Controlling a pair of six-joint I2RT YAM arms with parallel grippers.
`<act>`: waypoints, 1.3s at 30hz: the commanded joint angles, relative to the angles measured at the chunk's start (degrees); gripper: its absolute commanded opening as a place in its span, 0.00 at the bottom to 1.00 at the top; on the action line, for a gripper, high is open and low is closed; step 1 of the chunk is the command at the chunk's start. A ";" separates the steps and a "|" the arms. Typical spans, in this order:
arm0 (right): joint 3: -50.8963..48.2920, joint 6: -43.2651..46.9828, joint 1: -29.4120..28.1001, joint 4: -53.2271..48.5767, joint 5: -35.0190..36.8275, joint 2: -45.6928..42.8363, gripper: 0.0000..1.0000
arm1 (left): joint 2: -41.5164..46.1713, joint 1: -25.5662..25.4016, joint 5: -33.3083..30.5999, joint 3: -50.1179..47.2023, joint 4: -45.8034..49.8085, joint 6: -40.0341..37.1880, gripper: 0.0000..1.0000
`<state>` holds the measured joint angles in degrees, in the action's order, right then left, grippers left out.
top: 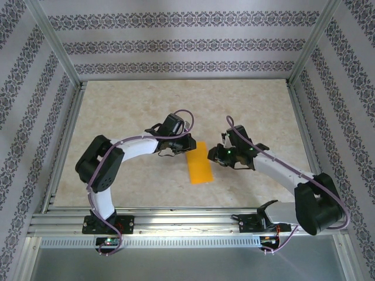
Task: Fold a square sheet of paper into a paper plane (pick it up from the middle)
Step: Fold the triangle a second time at the center of the table.
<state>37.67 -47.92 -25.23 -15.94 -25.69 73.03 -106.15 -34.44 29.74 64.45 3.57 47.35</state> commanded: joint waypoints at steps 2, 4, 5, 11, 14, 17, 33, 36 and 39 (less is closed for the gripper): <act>-4.04 -5.87 0.32 0.63 1.58 -3.15 0.26 | -3.59 2.45 2.45 2.95 1.09 0.06 0.10; -5.00 -5.85 0.34 0.58 1.12 -3.51 0.27 | -5.28 2.92 3.39 3.70 -0.07 0.78 0.10; -5.40 -5.86 0.44 0.61 0.72 -3.47 0.27 | -6.03 3.17 3.61 4.00 -0.45 1.13 0.10; -6.95 -5.91 0.54 0.69 -3.02 -1.01 0.28 | -8.48 3.88 4.46 4.65 -1.38 1.42 0.11; -7.61 -5.99 0.55 0.93 -3.27 -0.37 0.29 | -9.86 4.19 4.83 4.73 -1.23 1.02 0.11; -7.87 -5.78 0.54 0.67 -3.94 0.15 0.30 | -11.30 4.46 5.43 4.03 -1.64 0.73 0.10; -5.88 -5.21 0.28 2.55 -8.83 6.27 0.39 | -12.66 6.22 7.02 4.71 -0.11 -1.52 0.10; -5.35 -5.67 0.01 4.37 -10.23 6.98 0.39 | -13.16 6.22 8.19 5.23 -0.23 -1.74 0.10; -5.15 -6.32 0.01 7.63 -12.23 7.50 0.38 | -13.77 6.22 9.01 5.85 -0.21 -2.32 0.10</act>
<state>30.94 -53.12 -24.99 -12.19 -34.72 79.83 -118.08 -28.88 38.06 69.17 2.20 46.85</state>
